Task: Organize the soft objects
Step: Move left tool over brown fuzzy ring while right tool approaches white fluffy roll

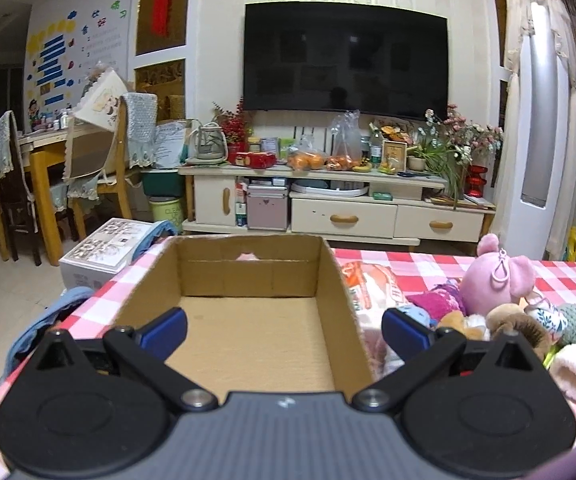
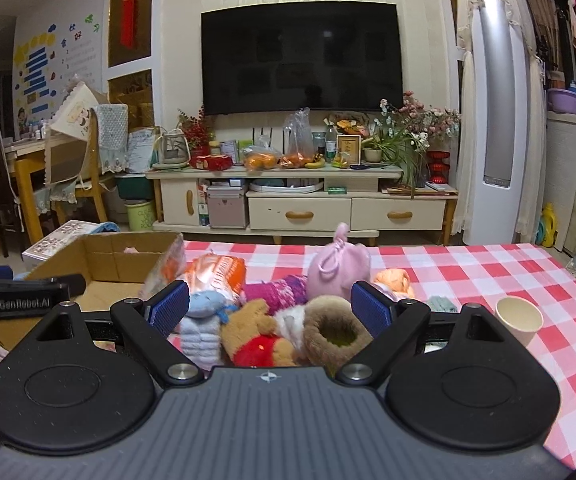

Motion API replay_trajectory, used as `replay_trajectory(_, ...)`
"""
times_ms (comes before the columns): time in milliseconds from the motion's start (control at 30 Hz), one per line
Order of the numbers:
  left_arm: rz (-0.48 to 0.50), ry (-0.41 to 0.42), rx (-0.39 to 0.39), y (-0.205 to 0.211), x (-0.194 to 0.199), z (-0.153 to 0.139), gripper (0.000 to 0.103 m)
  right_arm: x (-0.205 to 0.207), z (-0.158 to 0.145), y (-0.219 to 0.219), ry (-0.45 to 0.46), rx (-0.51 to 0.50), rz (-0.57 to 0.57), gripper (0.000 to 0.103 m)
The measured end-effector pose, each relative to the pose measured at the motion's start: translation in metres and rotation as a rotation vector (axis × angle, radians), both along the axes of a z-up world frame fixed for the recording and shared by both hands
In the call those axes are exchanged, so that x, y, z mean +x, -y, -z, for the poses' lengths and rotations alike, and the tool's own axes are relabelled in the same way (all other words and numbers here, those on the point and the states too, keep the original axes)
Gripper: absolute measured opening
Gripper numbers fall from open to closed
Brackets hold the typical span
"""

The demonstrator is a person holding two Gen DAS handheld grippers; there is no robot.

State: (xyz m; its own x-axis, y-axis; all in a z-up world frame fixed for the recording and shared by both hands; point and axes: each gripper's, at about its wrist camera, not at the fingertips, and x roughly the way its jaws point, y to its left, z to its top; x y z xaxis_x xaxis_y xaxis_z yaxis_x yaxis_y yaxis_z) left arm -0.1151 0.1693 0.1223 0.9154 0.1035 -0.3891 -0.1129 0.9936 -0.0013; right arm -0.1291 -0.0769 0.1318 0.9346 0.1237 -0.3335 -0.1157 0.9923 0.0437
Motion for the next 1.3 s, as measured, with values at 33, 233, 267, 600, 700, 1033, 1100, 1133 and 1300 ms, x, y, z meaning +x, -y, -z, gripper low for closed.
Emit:
replay_trajectory(33,0.014,0.008,-0.016,0.003,0.002,0.001,0.102,0.0,0.003,0.003,0.002,-0.001,0.01,0.103)
replay_trajectory(233,0.098,0.062,-0.056,0.026,0.018,0.01,0.102,0.012,0.026,0.022,-0.045,-0.025,0.084,0.103)
replay_trajectory(267,0.114,0.071,-0.051,0.031,0.02,0.012,0.102,0.015,0.031,0.025,-0.057,-0.034,0.101,0.103)
replay_trajectory(600,0.1,0.14,0.047,0.049,0.049,0.028,0.102,0.03,0.066,0.067,-0.145,-0.039,0.227,0.103)
replay_trajectory(700,0.058,0.146,0.084,0.047,0.051,0.027,0.102,0.036,0.073,0.079,-0.173,-0.026,0.269,0.103)
replay_trajectory(1033,0.115,0.115,0.122,0.055,0.04,0.014,0.102,0.052,0.092,0.11,-0.268,0.023,0.291,0.103)
replay_trajectory(1100,0.197,0.104,0.125,0.069,0.036,0.012,0.102,0.055,0.093,0.114,-0.281,0.035,0.278,0.103)
replay_trajectory(1133,0.237,0.092,0.125,0.075,0.035,0.013,0.102,0.056,0.094,0.114,-0.285,0.037,0.272,0.103)
replay_trajectory(1300,0.425,0.014,0.122,0.11,0.038,0.023,0.102,0.065,0.095,0.116,-0.305,0.053,0.234,0.103)
